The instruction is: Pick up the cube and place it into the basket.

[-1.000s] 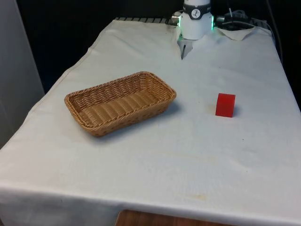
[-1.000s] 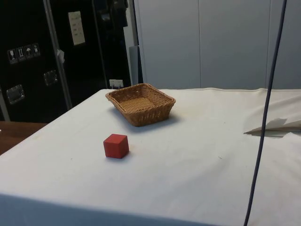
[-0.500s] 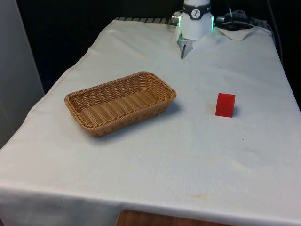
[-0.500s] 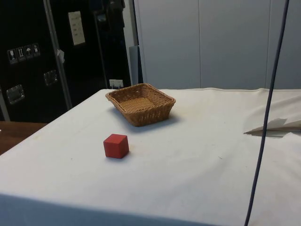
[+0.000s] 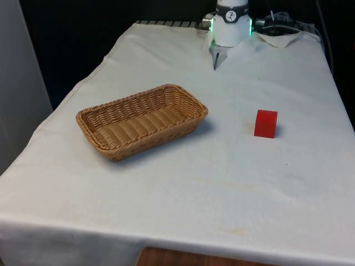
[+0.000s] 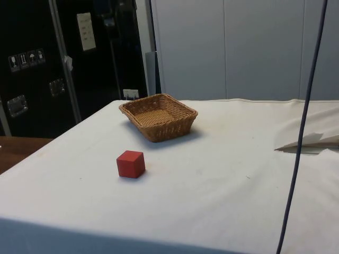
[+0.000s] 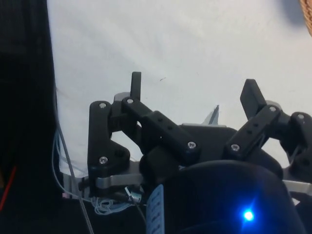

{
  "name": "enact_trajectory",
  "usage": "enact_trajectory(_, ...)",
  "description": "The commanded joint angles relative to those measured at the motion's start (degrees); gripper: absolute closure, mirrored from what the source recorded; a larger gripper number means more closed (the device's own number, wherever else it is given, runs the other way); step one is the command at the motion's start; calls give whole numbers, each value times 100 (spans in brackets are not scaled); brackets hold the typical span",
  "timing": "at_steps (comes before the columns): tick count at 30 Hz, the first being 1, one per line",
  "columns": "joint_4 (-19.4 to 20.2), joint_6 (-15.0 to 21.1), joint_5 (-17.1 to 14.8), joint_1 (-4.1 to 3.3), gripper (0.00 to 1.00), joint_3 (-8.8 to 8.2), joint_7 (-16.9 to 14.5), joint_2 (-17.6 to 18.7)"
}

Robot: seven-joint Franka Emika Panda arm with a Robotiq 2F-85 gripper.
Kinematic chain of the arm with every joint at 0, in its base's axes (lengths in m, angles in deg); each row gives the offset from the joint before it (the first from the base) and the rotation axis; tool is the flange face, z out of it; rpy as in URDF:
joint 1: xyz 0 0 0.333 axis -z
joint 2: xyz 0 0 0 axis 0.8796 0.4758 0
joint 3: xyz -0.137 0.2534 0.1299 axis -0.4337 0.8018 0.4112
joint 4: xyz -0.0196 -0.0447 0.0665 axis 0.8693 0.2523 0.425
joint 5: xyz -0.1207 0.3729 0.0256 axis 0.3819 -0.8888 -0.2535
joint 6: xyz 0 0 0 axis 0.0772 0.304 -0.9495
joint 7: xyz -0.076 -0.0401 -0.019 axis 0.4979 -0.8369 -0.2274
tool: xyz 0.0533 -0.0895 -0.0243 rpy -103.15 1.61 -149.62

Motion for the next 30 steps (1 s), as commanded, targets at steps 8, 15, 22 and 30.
enact_trajectory(8,-74,34,80,-17,0,143,-11,80)
enact_trajectory(15,-63,138,97,-29,0,241,-97,132)
enact_trajectory(22,-11,321,126,-29,0,344,-275,223)
enact_trajectory(30,23,430,160,-34,0,367,-590,298)
